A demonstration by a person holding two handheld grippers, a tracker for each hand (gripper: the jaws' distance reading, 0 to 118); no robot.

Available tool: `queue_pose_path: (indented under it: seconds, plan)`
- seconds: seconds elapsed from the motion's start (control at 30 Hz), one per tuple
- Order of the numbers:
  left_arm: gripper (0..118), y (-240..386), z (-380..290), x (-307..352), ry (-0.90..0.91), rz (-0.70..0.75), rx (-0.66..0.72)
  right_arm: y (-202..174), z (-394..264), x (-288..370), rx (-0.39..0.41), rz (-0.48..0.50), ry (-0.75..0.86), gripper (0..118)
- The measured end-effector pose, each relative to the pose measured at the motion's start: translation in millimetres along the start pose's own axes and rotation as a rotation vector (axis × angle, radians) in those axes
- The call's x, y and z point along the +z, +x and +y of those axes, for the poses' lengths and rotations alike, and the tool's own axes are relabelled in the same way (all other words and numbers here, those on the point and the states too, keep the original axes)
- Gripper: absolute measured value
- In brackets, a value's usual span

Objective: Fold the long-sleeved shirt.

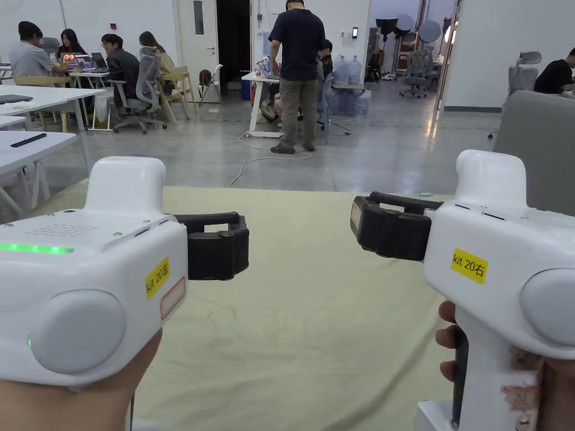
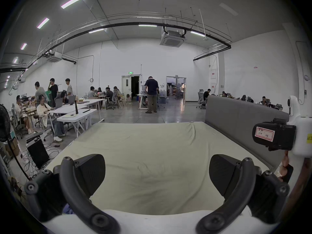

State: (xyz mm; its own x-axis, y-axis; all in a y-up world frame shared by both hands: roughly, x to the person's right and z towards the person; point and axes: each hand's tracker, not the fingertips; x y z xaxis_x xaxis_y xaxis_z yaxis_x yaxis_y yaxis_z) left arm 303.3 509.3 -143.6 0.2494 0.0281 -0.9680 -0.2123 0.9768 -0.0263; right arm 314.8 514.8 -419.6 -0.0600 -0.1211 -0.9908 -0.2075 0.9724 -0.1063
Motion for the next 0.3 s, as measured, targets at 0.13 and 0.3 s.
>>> queue_pose_path:
  seconds: [0.13, 0.3]
  plan:
    - [118, -1.2, -1.2, -1.3, -0.004, 0.004, 0.002, -1.8, -0.3, -1.2, 0.006, -0.004, 0.001, 118]
    - [118, -3.4, -3.2, -4.7, -0.015, 0.005, 0.008, -1.0, -1.3, -3.4, 0.002, 0.0, -0.007, 118]
